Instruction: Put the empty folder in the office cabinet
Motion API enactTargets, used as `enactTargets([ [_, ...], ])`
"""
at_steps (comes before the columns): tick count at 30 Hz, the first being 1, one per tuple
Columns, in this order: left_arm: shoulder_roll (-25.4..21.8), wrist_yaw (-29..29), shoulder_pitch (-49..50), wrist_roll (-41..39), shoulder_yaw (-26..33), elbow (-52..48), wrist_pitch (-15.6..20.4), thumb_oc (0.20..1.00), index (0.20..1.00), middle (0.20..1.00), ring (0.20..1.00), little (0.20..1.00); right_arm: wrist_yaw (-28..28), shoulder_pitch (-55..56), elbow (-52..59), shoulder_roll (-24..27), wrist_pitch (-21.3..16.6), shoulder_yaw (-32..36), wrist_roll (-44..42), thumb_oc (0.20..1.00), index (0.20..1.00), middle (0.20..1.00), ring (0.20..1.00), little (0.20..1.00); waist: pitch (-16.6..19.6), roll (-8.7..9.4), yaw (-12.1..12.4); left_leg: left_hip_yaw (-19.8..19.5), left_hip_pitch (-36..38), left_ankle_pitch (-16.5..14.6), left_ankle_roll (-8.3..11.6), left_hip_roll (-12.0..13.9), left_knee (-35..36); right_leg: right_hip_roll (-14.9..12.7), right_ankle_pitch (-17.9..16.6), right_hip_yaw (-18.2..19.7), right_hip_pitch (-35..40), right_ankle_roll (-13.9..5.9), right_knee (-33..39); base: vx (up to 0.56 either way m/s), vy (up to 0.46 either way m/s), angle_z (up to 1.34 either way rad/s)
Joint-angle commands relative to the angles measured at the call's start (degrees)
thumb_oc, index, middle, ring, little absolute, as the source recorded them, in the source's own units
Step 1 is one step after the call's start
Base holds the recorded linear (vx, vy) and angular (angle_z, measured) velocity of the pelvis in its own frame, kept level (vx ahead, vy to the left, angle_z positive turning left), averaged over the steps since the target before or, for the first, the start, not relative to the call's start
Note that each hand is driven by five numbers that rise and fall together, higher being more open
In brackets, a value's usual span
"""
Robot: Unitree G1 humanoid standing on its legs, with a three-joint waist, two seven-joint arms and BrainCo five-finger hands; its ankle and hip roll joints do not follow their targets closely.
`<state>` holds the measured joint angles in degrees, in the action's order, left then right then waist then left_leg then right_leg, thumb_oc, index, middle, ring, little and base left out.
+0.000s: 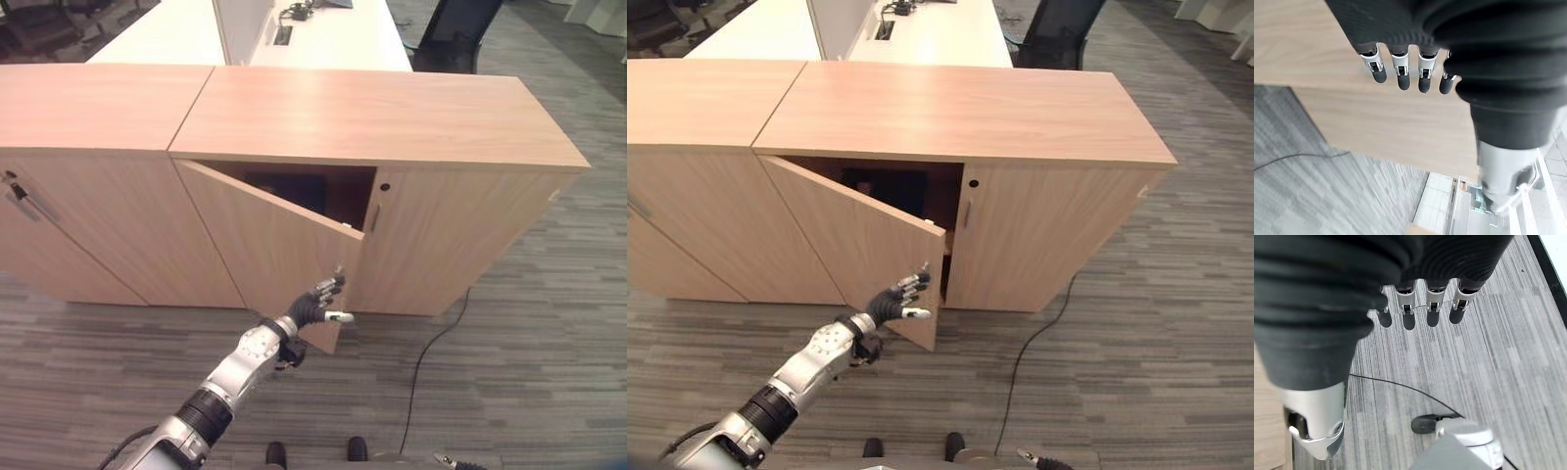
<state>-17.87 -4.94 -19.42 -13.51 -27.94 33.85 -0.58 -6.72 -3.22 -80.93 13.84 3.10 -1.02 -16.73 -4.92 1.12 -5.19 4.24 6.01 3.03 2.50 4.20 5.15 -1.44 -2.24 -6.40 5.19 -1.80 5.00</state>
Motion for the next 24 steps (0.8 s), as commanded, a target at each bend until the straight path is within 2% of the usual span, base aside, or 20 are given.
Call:
enactTargets([
  [1,-1.4,7.0,-4.6,10.7,3.5,2.3,0.5,1.000,1.000,1.000,1.000,1.000,0.0,1.0,-1.9,1.3,0.4,-0.5,0.3,1.000,1.000,1.000,1.000,1.000,2.9,0.61,-0.6,-0.4,-3.0,-3.9,-0.68,-0.6,-0.1,-0.4,8.6,-1.1,-1.4,-2.32,-4.9,0.01,0.040,-0.56],
  [3,-2.5,9.1,-6.3,11.3,5.9,5.2,0.0,1.000,1.000,1.000,1.000,1.000,0.2,1.6,-2.0,2.0,0.8,0.1,0.4,1.000,1.000,1.000,1.000,1.000,3.2,0.29,-0.9,0.0,-2.6,-4.3,-0.90,-1.0,-0.1,-0.7,8.1,-0.6,-1.2,-2.63,-4.8,0.02,0.091,-0.15],
  [4,-5.0,11.4,-9.0,12.2,8.0,10.5,0.0,1.000,1.000,1.000,1.000,1.000,1.1,2.2,-2.3,2.8,1.3,0.5,0.5,1.000,1.000,1.000,1.000,1.000,3.8,-0.18,-1.3,0.6,-2.1,-4.8,-1.26,-1.4,-0.1,-1.1,7.6,0.3,-1.2,-3.06,-4.7,0.01,0.100,0.04],
  [7,-6.5,12.5,-11.3,12.1,8.8,15.4,0.4,1.000,1.000,1.000,1.000,1.000,1.8,2.0,-2.5,3.2,1.3,0.2,0.3,1.000,1.000,1.000,1.000,1.000,4.1,-0.63,-1.4,1.2,-1.6,-5.1,-1.49,-1.7,-0.1,-1.4,7.4,0.9,-1.1,-3.37,-4.5,0.02,0.094,-0.19],
  [8,-8.4,13.4,-14.7,11.0,8.8,21.4,0.8,1.000,1.000,1.000,1.000,1.000,2.3,1.6,-2.7,3.3,1.1,-0.4,-0.3,1.000,1.000,1.000,1.000,1.000,4.5,-1.23,-1.7,1.9,-1.1,-5.6,-1.77,-2.0,-0.1,-1.7,7.2,1.4,-1.0,-3.70,-4.5,0.02,0.100,-0.28],
  [13,-9.9,14.0,-18.4,10.0,8.2,25.4,1.2,1.000,1.000,1.000,1.000,1.000,2.6,1.1,-2.9,3.3,0.7,-1.0,-1.0,1.000,1.000,1.000,1.000,1.000,4.7,-1.66,-2.0,2.4,-0.7,-5.8,-1.93,-2.3,-0.1,-2.0,7.1,1.8,-0.7,-4.00,-4.4,0.01,0.063,-0.12],
  [16,-11.7,15.7,-23.8,8.3,7.4,28.6,2.1,1.000,1.000,1.000,1.000,1.000,2.2,0.3,-2.3,3.0,-0.2,-1.9,-2.3,1.000,1.000,1.000,1.000,1.000,4.8,-2.05,-2.7,3.2,-0.5,-6.1,-2.23,-2.6,-0.1,-2.5,6.6,2.4,-1.1,-4.58,-4.3,-0.02,0.074,0.00],
  [24,-13.2,15.8,-31.3,4.0,6.0,33.3,3.5,1.000,1.000,1.000,1.000,1.000,2.1,-0.9,-1.6,2.4,-0.4,-5.5,-0.1,1.000,1.000,1.000,1.000,1.000,5.1,-2.15,-4.0,6.7,0.2,-7.0,-3.08,-2.9,-0.1,-2.9,4.9,5.5,-2.7,-5.84,-4.2,-0.02,0.058,-0.28],
])
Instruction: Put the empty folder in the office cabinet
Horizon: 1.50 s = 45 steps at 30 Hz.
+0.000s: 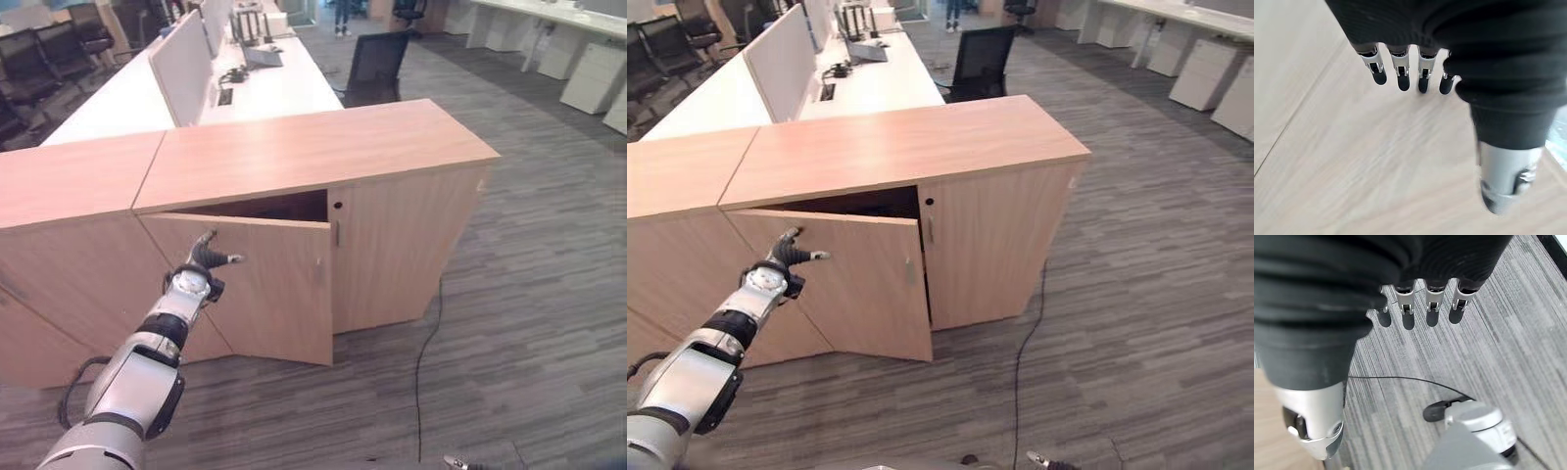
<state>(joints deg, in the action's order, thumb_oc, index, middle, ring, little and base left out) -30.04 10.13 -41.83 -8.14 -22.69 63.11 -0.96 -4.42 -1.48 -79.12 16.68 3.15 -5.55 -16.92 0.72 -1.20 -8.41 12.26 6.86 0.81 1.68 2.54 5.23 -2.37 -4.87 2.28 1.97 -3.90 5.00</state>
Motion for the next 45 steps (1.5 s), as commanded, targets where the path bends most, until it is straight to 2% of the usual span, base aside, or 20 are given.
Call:
enactTargets([
  [1,-1.0,0.8,-9.5,-1.7,0.8,4.5,4.0,1.000,1.000,1.000,1.000,1.000,-0.2,-2.9,-3.3,-0.5,-0.4,-1.1,0.2,1.000,1.000,1.000,1.000,1.000,-0.6,0.16,-0.9,-0.9,-0.6,-4.9,-2.33,-1.3,-0.2,-1.9,7.4,-2.9,0.4,-3.88,-4.2,-0.02,0.059,-0.33],
  [9,0.4,1.2,-14.1,-3.5,-0.2,6.8,4.2,1.000,1.000,1.000,1.000,1.000,-0.7,-2.8,-4.0,-0.5,-0.2,-1.9,0.8,1.000,1.000,1.000,1.000,1.000,0.0,0.63,-2.2,0.7,-0.3,-5.4,-2.89,-1.5,-0.2,-2.5,6.6,-1.9,-0.6,-4.73,-4.4,-0.03,0.035,-0.12],
  [19,2.2,-1.2,-10.6,-3.1,-0.9,6.2,4.2,1.000,1.000,1.000,1.000,1.000,-0.6,-3.1,-3.6,-0.7,-0.1,-2.8,1.2,1.000,1.000,1.000,1.000,1.000,0.4,0.98,-1.4,0.2,-0.5,-5.4,-2.96,-1.8,-0.2,-3.0,6.1,-2.9,-0.3,-4.72,-3.7,0.00,0.000,0.00],
  [23,4.8,-5.0,-0.2,-14.1,2.2,-4.5,6.5,1.000,1.000,1.000,1.000,1.000,0.1,-3.2,-3.4,-1.2,-0.1,-2.0,1.0,1.000,1.000,1.000,1.000,1.000,0.2,1.23,0.1,-0.6,-0.6,-5.4,-2.94,-1.9,-0.2,-3.3,6.1,-4.2,0.4,-4.54,-3.3,-0.01,-0.017,0.06],
  [26,7.8,-10.5,11.9,-28.5,7.8,-15.6,6.9,1.000,1.000,1.000,1.000,1.000,0.9,-3.1,-2.8,-1.9,0.0,-0.7,0.8,1.000,1.000,1.000,1.000,1.000,-0.1,1.60,1.0,-0.9,-0.4,-5.6,-2.97,-2.0,-0.2,-3.6,6.1,-4.8,1.1,-4.48,-2.9,-0.01,-0.015,0.12],
  [28,11.0,-12.2,16.9,-34.8,10.7,-17.8,6.8,1.000,1.000,1.000,1.000,1.000,1.1,-3.2,-3.2,-2.6,0.3,0.4,0.5,1.000,1.000,1.000,1.000,1.000,0.0,1.88,1.4,-0.9,-0.7,-5.6,-2.95,-1.9,-0.2,-3.7,6.0,-5.0,1.1,-4.39,-2.7,0.00,-0.007,0.02],
  [33,17.6,-13.6,26.2,-42.0,12.4,-22.8,6.6,1.000,1.000,1.000,1.000,1.000,1.4,-3.4,-3.8,-3.6,0.5,1.7,-0.2,1.000,1.000,1.000,1.000,1.000,-0.1,2.20,2.4,-1.7,-0.7,-5.7,-3.05,-2.1,-0.2,-3.6,5.9,-5.9,2.1,-4.09,-1.7,0.00,-0.020,0.09],
  [38,18.6,-12.7,33.4,-40.3,11.6,-28.0,6.8,1.000,1.000,1.000,1.000,1.000,0.6,-4.0,-3.4,-3.9,0.1,2.1,-1.2,1.000,1.000,1.000,1.000,1.000,-0.6,2.30,3.6,-2.6,-1.1,-5.3,-3.06,-2.2,-0.2,-3.7,5.7,-6.7,2.4,-3.85,-1.4,-0.02,-0.013,0.12],
  [40,17.9,-12.8,36.0,-37.1,11.4,-28.4,6.6,1.000,1.000,1.000,1.000,1.000,0.4,-4.7,-3.3,-3.8,-0.3,2.8,-2.0,1.000,1.000,1.000,1.000,1.000,-1.0,2.38,4.2,-3.3,-1.6,-5.0,-3.02,-2.3,-0.2,-3.7,5.6,-7.0,2.3,-3.78,-1.5,-0.05,0.003,0.14],
  [41,16.8,-13.0,39.4,-31.1,11.4,-26.3,6.0,1.000,1.000,1.000,1.000,1.000,0.2,-4.7,-3.5,-3.8,-0.6,3.3,-2.5,1.000,1.000,1.000,1.000,1.000,-1.1,2.46,5.0,-3.8,-1.9,-4.9,-3.03,-2.4,-0.2,-3.7,5.6,-7.7,2.6,-3.67,-1.0,-0.03,0.003,0.14],
  [45,16.5,-12.6,41.8,-25.6,12.1,-20.3,4.6,1.000,1.000,1.000,1.000,1.000,0.1,-4.8,-3.2,-3.4,-0.7,3.5,-2.9,1.000,1.000,1.000,1.000,1.000,-1.0,2.47,5.5,-4.4,-2.3,-4.5,-2.94,-2.4,-0.2,-3.5,5.7,-8.2,2.6,-3.31,-0.9,-0.03,0.001,0.10],
])
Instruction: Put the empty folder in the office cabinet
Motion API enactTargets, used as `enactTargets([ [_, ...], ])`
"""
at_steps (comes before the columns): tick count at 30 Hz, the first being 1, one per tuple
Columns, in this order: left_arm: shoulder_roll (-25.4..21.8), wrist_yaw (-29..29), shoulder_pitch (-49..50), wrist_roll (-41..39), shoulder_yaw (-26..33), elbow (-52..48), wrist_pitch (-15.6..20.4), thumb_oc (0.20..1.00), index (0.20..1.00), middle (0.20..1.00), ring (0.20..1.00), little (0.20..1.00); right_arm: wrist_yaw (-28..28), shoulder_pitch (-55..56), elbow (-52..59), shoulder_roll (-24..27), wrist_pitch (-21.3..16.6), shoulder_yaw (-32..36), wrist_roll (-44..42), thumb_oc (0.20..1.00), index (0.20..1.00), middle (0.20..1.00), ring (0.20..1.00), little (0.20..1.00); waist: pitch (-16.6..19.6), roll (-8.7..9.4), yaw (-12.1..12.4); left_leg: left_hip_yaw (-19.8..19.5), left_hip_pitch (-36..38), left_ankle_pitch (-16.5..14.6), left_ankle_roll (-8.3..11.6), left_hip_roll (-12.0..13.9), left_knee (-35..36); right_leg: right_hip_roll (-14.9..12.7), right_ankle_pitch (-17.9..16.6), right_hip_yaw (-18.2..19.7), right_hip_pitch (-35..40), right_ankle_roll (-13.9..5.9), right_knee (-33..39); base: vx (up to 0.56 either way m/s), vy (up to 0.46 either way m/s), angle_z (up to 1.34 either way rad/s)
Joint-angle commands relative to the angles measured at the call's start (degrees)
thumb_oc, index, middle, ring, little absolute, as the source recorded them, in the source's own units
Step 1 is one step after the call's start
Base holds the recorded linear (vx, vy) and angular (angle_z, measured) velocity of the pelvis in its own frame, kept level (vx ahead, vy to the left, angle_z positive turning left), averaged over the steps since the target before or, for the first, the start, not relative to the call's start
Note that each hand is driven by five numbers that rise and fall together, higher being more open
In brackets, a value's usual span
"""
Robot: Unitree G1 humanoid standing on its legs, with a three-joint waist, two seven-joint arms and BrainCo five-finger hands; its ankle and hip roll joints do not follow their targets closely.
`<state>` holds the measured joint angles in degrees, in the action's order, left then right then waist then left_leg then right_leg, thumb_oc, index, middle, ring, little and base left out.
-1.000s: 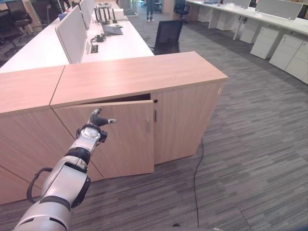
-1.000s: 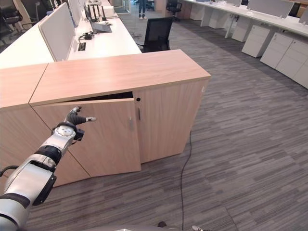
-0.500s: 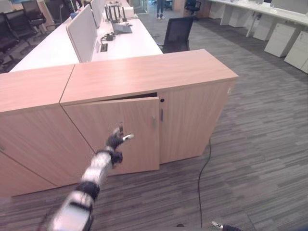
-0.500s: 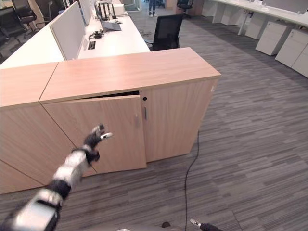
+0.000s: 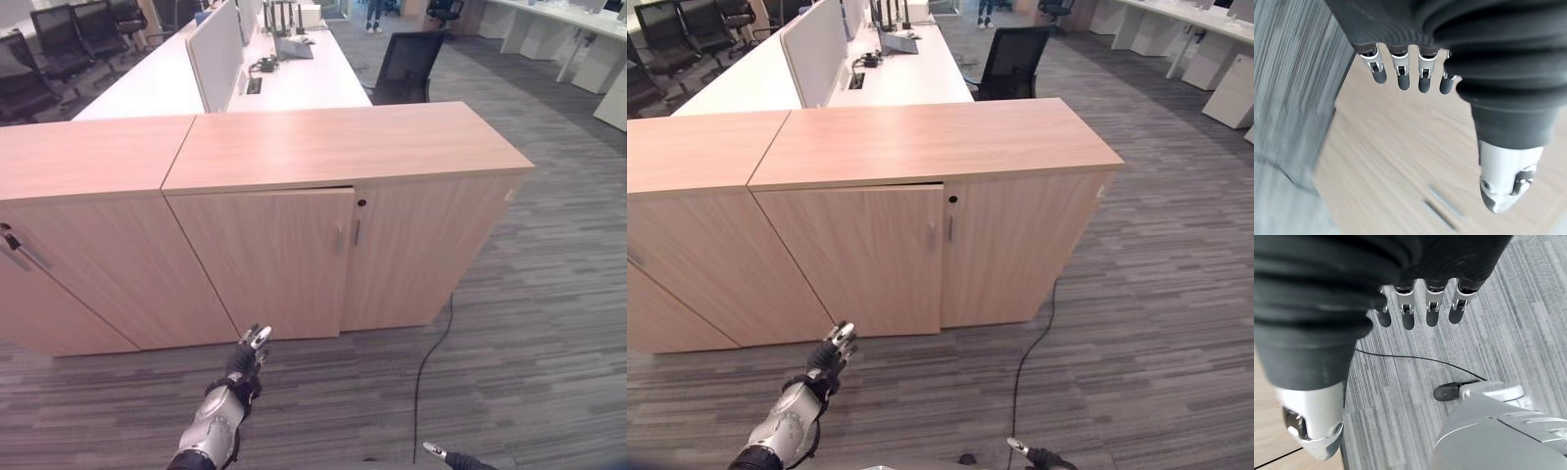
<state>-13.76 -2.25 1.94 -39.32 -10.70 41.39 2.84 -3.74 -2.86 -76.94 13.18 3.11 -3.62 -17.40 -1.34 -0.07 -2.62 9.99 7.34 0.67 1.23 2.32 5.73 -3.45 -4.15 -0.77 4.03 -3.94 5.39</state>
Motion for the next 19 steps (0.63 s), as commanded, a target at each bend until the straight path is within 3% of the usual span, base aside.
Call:
enactTargets([
  [1,0.0,0.4,-1.6,7.6,0.6,2.8,0.6,1.000,1.000,1.000,1.000,1.000,-0.7,-3.3,-5.1,0.1,-0.7,1.5,-2.7,1.000,1.000,1.000,1.000,1.000,1.1,1.39,-0.3,-2.3,-2.9,-4.3,-2.47,-2.2,-0.7,-2.4,5.0,-5.2,0.5,-3.17,-1.3,-0.02,-0.004,0.05],
  [4,-0.2,1.5,-1.4,10.7,1.2,4.6,0.8,1.000,1.000,1.000,1.000,1.000,-1.0,-3.3,-4.9,0.0,-0.9,1.8,-3.0,1.000,1.000,1.000,1.000,1.000,1.1,1.42,-0.2,-2.6,-3.0,-4.2,-2.41,-2.2,-0.7,-2.3,5.2,-5.5,0.5,-3.06,-1.4,-0.02,-0.009,0.07],
  [5,-0.1,2.6,-1.8,14.4,2.8,13.5,0.6,1.000,1.000,1.000,1.000,1.000,-1.5,-3.4,-4.7,-0.4,-1.3,2.0,-4.0,1.000,1.000,1.000,1.000,1.000,1.1,1.62,0.1,-3.2,-3.4,-4.0,-2.24,-2.1,-0.7,-2.1,5.5,-5.8,0.4,-2.83,-1.3,-0.03,-0.026,0.12],
  [8,0.1,3.2,-3.8,18.8,2.8,24.6,0.7,1.000,1.000,1.000,1.000,1.000,-1.5,-3.8,-4.9,-0.8,-1.6,1.4,-4.6,1.000,1.000,1.000,1.000,1.000,1.0,1.57,0.1,-3.7,-3.7,-3.9,-2.05,-2.1,-0.7,-2.0,5.7,-6.2,0.2,-2.59,-1.4,-0.02,-0.019,0.18],
  [11,0.8,2.2,-4.0,16.9,4.7,30.5,0.2,1.000,1.000,1.000,1.000,1.000,-1.3,-3.6,-4.9,-1.1,-1.8,0.9,-5.2,1.000,1.000,1.000,1.000,1.000,1.1,1.51,0.1,-3.9,-3.6,-3.9,-1.97,-2.1,-0.7,-1.9,5.8,-6.3,0.3,-2.43,-1.3,0.00,0.000,0.01],
  [15,1.2,3.0,-3.2,22.2,5.1,35.6,-0.1,1.000,1.000,1.000,1.000,1.000,-1.2,-3.5,-5.3,-1.3,-2.1,0.9,-5.7,1.000,1.000,1.000,1.000,1.000,1.3,1.23,0.1,-4.0,-3.5,-3.9,-1.83,-2.1,-0.7,-1.7,5.8,-6.4,0.5,-2.29,-0.9,0.00,-0.002,0.01],
  [19,1.9,3.7,-1.9,22.1,6.4,36.7,-0.1,1.000,1.000,1.000,1.000,1.000,-1.1,-2.9,-5.6,-2.1,-2.3,0.4,-5.9,1.000,1.000,1.000,1.000,1.000,1.1,1.10,0.4,-4.4,-3.9,-3.8,-1.65,-2.0,-0.7,-1.6,5.8,-6.8,0.5,-2.17,-0.7,-0.01,-0.001,0.05],
])
